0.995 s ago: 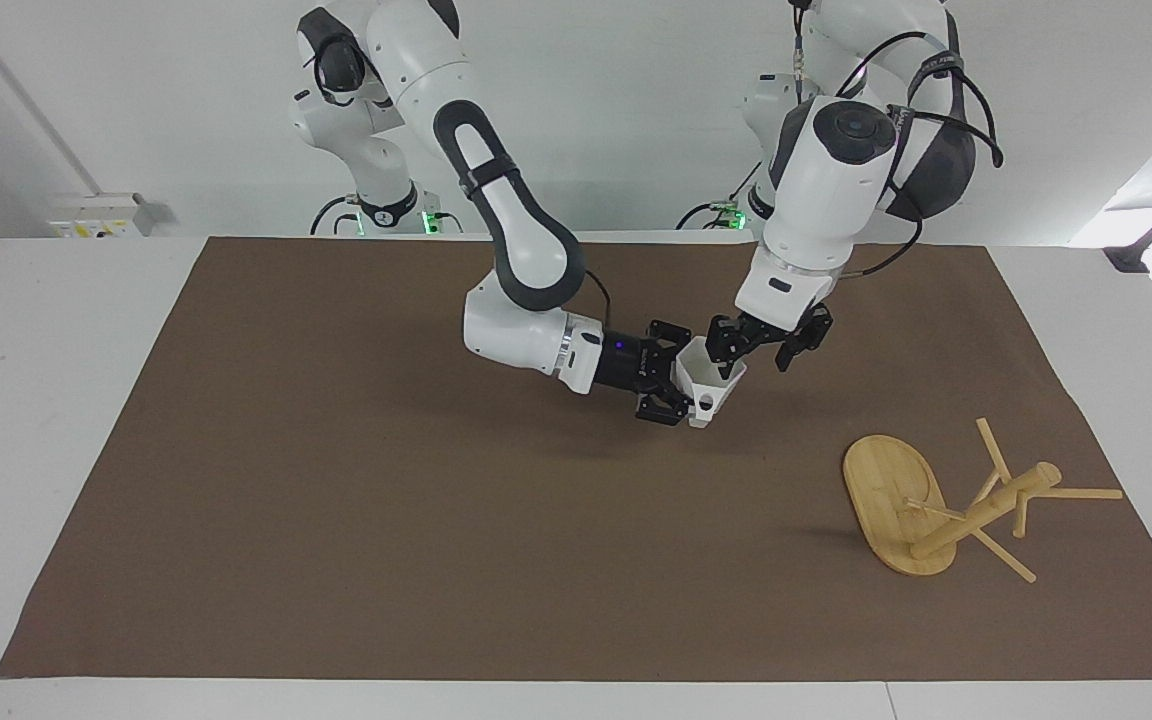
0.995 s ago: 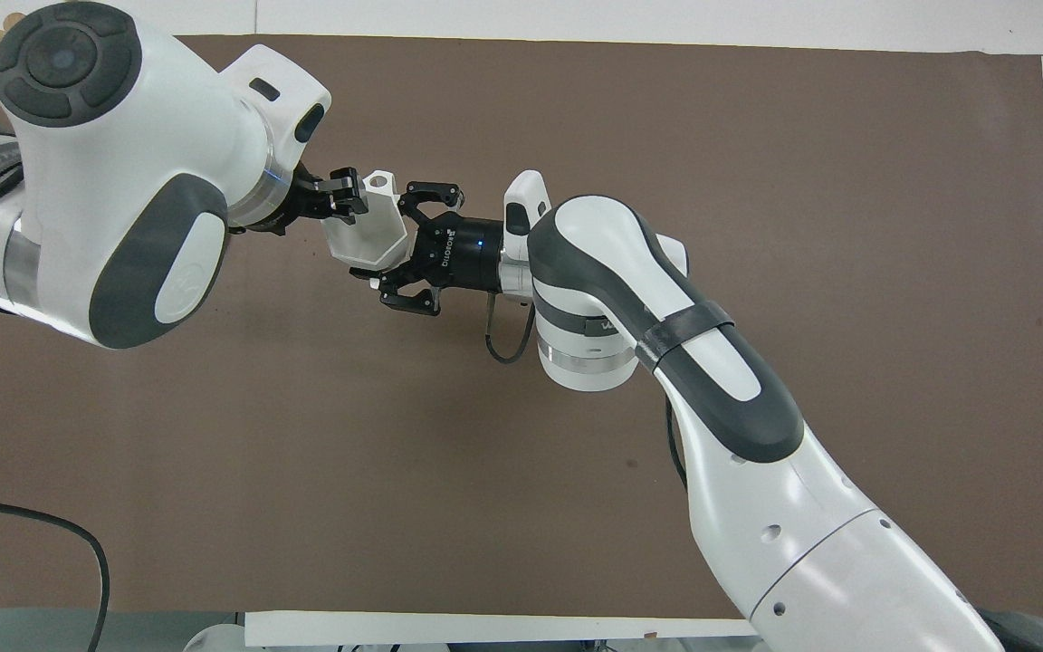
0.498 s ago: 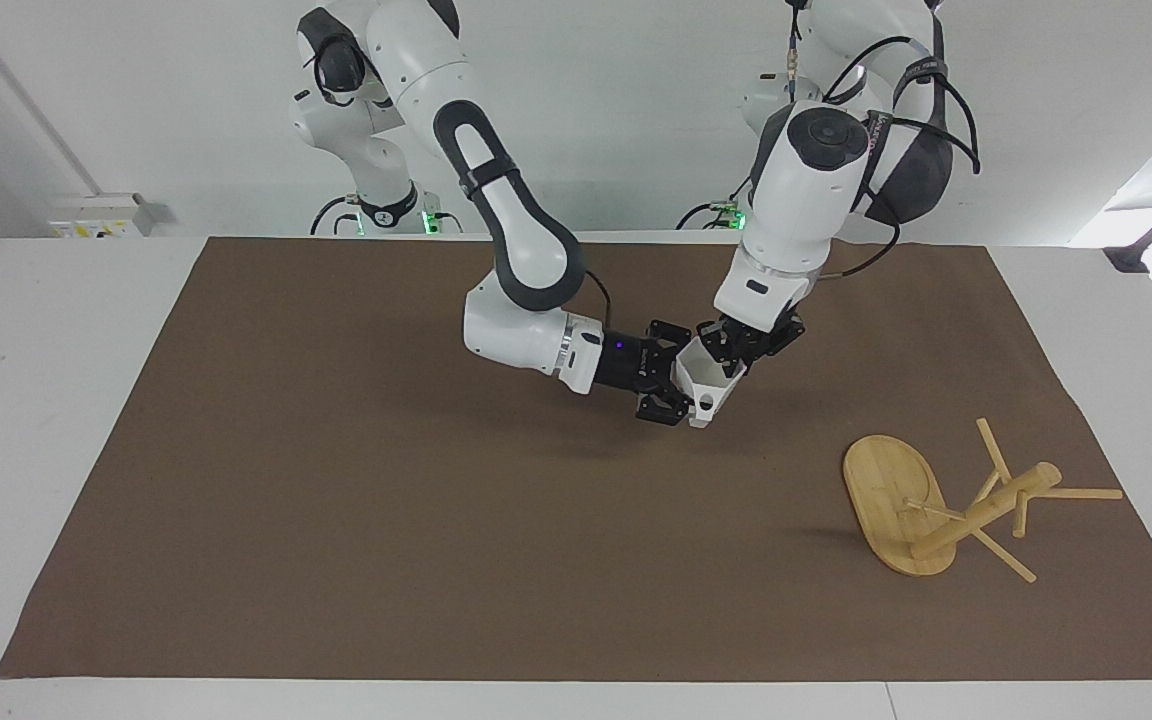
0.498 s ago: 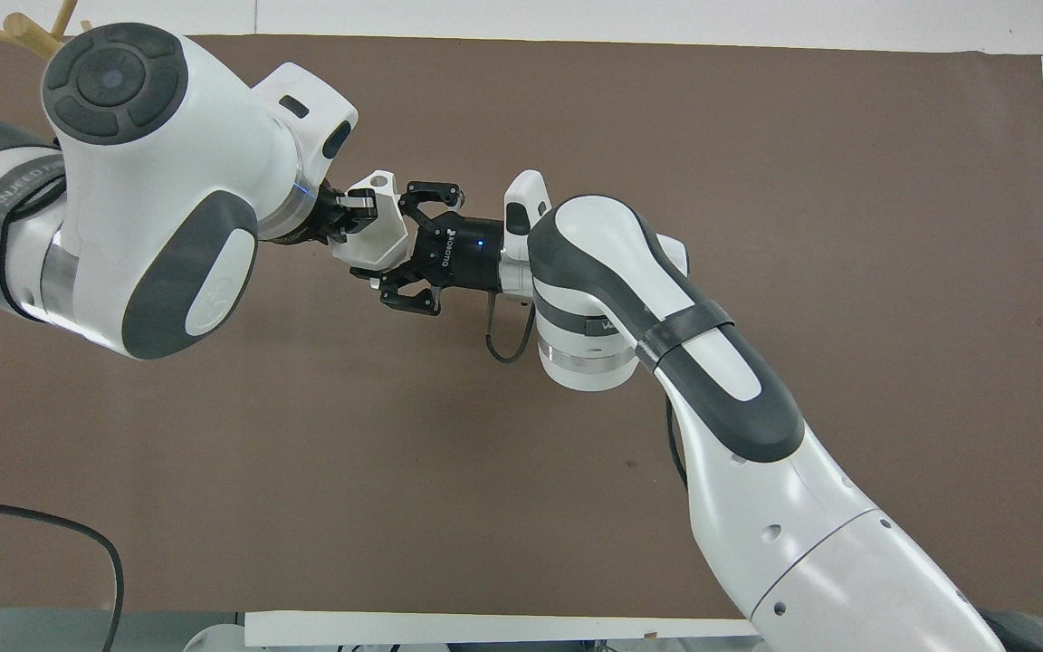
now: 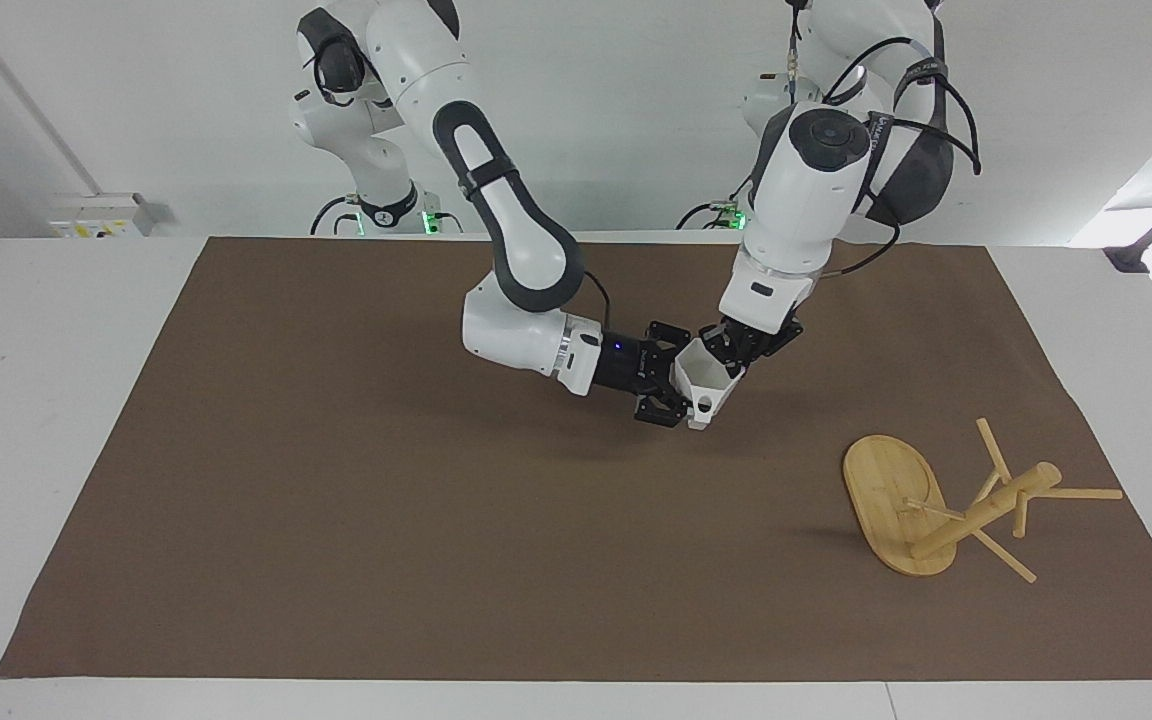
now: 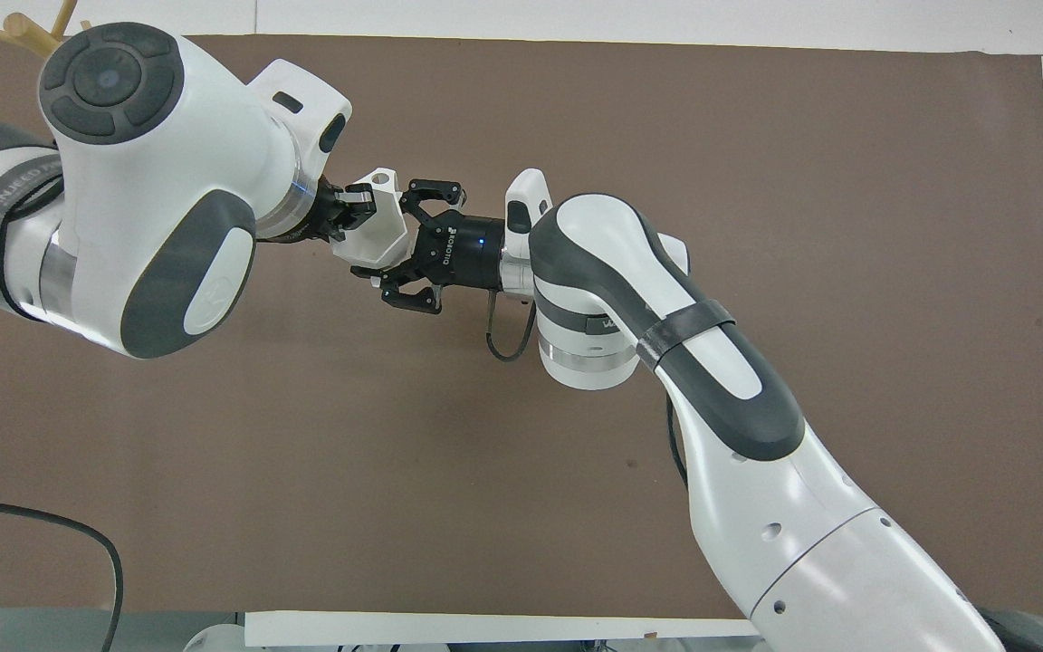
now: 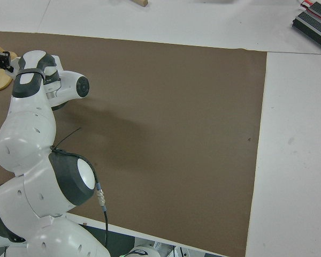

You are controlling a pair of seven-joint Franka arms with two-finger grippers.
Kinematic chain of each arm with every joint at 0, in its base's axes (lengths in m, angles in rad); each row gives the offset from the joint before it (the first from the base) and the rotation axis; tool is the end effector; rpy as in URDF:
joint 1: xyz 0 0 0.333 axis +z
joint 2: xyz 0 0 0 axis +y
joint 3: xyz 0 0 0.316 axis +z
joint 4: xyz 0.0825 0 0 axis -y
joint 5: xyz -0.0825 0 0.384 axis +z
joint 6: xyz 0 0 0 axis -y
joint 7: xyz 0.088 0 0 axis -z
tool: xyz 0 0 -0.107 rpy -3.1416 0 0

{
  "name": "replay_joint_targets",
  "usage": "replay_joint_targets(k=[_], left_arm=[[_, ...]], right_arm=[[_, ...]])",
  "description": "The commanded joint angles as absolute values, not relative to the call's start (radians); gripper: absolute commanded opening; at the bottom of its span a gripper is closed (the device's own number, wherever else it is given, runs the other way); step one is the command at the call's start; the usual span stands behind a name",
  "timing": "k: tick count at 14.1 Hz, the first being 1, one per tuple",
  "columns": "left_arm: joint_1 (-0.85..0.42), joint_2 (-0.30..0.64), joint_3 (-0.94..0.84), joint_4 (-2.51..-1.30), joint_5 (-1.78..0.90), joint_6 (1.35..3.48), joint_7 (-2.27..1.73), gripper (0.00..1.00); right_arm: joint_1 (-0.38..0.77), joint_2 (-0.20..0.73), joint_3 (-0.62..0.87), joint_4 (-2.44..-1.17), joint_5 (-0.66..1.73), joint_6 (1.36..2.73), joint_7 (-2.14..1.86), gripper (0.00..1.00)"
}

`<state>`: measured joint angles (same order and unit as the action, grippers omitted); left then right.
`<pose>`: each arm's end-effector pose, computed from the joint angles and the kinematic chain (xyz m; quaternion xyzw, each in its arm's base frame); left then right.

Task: Hang cup on rack
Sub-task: 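Grasp the mug with the left gripper while the right gripper opens, then carry the mug toward the mug tree while the right gripper withdraws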

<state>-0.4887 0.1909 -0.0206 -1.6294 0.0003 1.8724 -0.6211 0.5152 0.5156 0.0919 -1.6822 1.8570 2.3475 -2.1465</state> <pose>0.5478 -0.3048 0.5105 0.9981 0.0560 0.0210 0.0155 0.5725 0.4046 0.3332 -0.6229 -0.4689 -0.4618 0.4229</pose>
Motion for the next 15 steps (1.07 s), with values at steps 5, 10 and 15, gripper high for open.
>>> replay_joint_targets(k=[5,10,15], left_arm=[[-0.486,0.16,0.012,-1.643,0.003,1.882,-0.707,0.0],[-0.365,0.069,0.021,-1.727,0.002,1.995,-0.762,0.0],[-0.322,-0.11,0.025,-2.188,0.0,2.636,-0.808,0.0]], right_arm=[[0.358,0.525,0.095,-1.67,1.697,2.119,-2.131,0.99],[0.097,0.517,0.089,-1.664,1.367,1.834,-2.115,0.99],[-0.115,0.424,0.086,-1.632,0.931,1.654,-1.946,0.99]])
